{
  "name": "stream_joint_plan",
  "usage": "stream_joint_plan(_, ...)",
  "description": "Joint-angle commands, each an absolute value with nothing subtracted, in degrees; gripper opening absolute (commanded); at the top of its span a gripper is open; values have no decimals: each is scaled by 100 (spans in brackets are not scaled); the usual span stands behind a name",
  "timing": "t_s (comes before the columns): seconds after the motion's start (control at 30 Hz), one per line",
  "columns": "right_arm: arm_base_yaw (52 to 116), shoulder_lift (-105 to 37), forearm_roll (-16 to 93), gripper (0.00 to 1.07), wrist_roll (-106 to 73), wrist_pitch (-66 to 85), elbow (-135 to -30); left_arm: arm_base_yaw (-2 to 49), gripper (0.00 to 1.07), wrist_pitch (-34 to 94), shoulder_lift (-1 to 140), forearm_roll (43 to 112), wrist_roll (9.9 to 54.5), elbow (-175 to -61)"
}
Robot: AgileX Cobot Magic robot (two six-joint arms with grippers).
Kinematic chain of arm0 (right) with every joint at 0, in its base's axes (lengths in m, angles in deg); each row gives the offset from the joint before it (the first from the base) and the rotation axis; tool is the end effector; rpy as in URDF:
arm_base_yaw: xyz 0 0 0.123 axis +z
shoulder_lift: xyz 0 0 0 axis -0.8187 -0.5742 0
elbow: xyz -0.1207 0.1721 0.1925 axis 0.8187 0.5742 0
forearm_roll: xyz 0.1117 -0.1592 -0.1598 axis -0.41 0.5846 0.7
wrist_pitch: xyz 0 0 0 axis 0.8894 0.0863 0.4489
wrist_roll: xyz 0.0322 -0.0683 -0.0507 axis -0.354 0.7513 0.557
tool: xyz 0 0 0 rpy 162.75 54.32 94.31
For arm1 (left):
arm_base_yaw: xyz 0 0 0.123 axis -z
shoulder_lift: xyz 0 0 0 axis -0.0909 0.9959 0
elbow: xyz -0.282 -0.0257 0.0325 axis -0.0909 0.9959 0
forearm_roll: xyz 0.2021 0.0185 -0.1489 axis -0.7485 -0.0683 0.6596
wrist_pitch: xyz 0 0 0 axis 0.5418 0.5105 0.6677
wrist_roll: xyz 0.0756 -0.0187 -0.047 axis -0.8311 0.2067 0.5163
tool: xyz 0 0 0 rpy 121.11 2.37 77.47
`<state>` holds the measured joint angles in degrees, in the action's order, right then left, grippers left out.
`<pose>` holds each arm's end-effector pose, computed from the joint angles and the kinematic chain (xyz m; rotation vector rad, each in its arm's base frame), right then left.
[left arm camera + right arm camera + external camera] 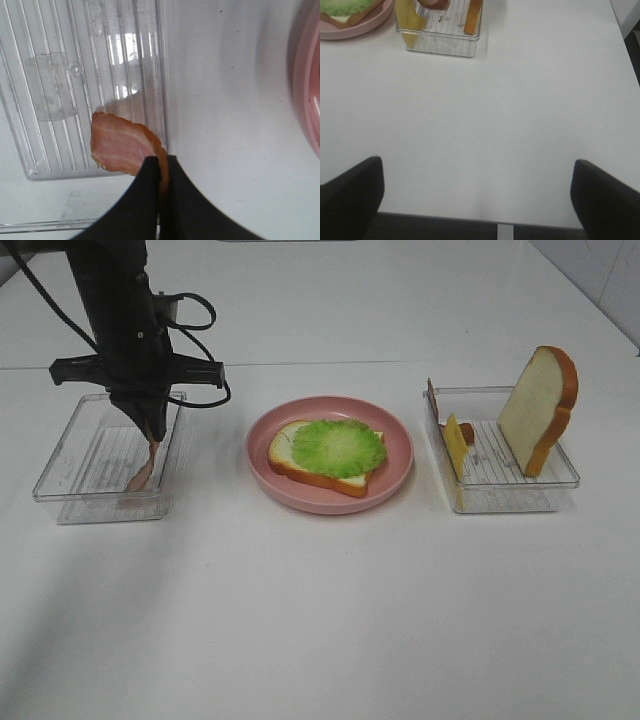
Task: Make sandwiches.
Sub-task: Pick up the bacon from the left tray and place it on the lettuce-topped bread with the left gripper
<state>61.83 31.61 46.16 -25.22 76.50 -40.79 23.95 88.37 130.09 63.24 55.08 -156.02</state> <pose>0.0061 -0.0095 0.2615 -0.0428 2.1829 -0.0424 0.4376 -0.1492 0.1829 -0.0139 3.0657 -0.0549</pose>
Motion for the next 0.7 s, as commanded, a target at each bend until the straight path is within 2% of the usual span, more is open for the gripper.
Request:
stream_joint_plan(0.03, 6154, 3190, 4622, 99, -2494, 7621, -4068, 2401, 0, 9404, 12774, 6313, 5468, -15665)
stream_joint_plan(0.23, 6154, 3190, 4622, 99, -2494, 7621, -4068, 2401, 0, 9392, 12620, 6358, 5347, -16003)
stream_joint_plan(0.3, 6154, 3190, 4622, 99, -2494, 7621, -4068, 2430, 0, 9381, 12494, 6645, 5215, -16536)
stream_joint_plan(0.4, 6154, 3190, 4622, 99, -2494, 7621, -4068, 2430, 0, 9381, 12471, 6719, 5187, -16656)
stream_joint_plan(0.47, 6154, 3190, 4622, 99, -2494, 7621, -4068, 2430, 0, 9295, 12471, 7149, 5175, -17189)
stream_joint_plan(0.53, 6154, 3190, 4622, 99, -2494, 7621, -4068, 2430, 0, 9249, 12471, 7270, 5141, -17252)
stream_joint_plan(0.57, 6154, 3190, 4622, 99, -2494, 7621, -4068, 2430, 0, 9054, 12471, 7665, 4969, -17326)
stream_joint_plan(0.6, 6154, 3190, 4622, 99, -2494, 7621, -4068, 2430, 0, 9054, 12471, 7665, 4969, -17326)
stream_joint_plan(0.63, 6154, 3190, 4622, 99, -2494, 7621, -4068, 2430, 0, 8888, 12488, 8100, 4837, -17326)
stream_joint_plan(0.7, 6154, 3190, 4622, 99, -2494, 7621, -4068, 2430, 0, 8796, 12517, 8295, 4751, -17326)
